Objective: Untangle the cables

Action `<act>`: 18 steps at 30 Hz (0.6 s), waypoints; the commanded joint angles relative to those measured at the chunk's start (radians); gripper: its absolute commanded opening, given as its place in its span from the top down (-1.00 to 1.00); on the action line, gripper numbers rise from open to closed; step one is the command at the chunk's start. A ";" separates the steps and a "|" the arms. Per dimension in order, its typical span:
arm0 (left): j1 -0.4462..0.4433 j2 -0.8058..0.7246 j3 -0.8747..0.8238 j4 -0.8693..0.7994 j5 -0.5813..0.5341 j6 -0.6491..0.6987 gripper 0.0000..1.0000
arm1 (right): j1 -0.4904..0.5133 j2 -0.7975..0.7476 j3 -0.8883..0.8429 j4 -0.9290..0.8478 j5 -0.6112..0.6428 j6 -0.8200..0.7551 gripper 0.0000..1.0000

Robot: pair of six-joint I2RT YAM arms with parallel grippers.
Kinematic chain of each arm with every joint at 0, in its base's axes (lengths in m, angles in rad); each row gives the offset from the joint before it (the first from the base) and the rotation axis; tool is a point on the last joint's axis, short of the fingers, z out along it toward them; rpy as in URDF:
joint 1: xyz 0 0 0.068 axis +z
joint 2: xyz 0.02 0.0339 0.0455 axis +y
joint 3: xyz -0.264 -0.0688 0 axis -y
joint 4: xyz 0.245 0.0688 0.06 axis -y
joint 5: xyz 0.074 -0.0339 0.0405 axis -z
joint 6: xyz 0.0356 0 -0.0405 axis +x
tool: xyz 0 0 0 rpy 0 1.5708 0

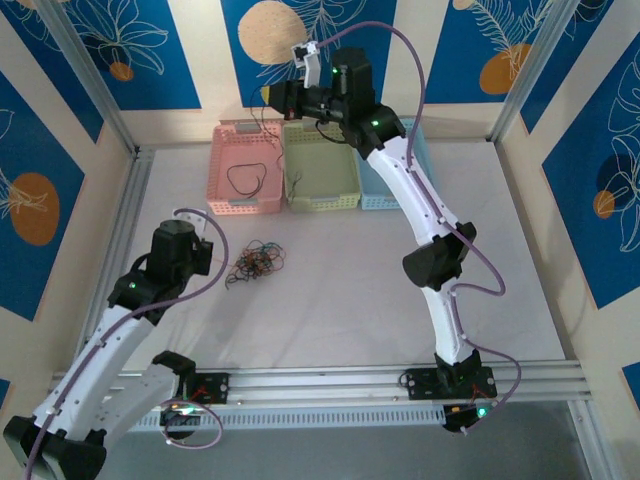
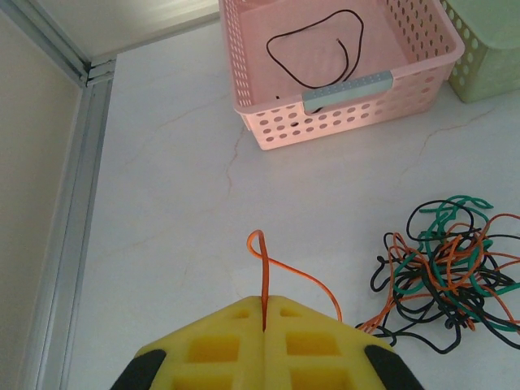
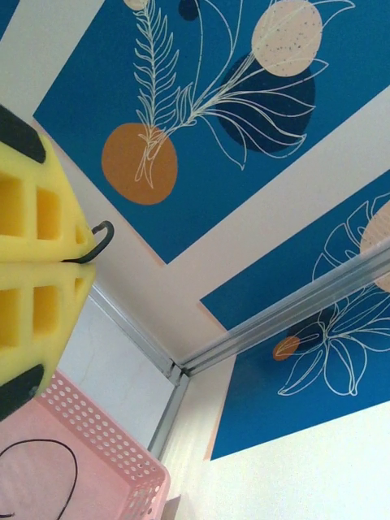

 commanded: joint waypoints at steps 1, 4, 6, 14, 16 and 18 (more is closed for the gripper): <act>0.010 -0.019 -0.015 0.019 0.003 0.013 1.00 | 0.010 0.014 0.000 0.066 -0.013 -0.037 1.00; 0.011 -0.013 -0.015 0.018 0.010 0.013 1.00 | 0.007 0.049 0.020 0.117 0.001 -0.035 1.00; 0.012 -0.011 -0.015 0.018 0.022 0.013 1.00 | 0.003 0.089 0.056 0.155 0.000 -0.021 1.00; 0.015 -0.010 -0.010 0.016 0.058 0.009 1.00 | 0.001 0.268 0.094 0.355 0.059 0.018 1.00; 0.015 -0.012 -0.009 0.014 0.063 0.009 1.00 | -0.002 0.323 0.096 0.356 0.097 0.037 1.00; 0.016 -0.012 -0.009 0.015 0.066 0.007 1.00 | -0.006 0.374 0.086 0.356 0.104 0.072 1.00</act>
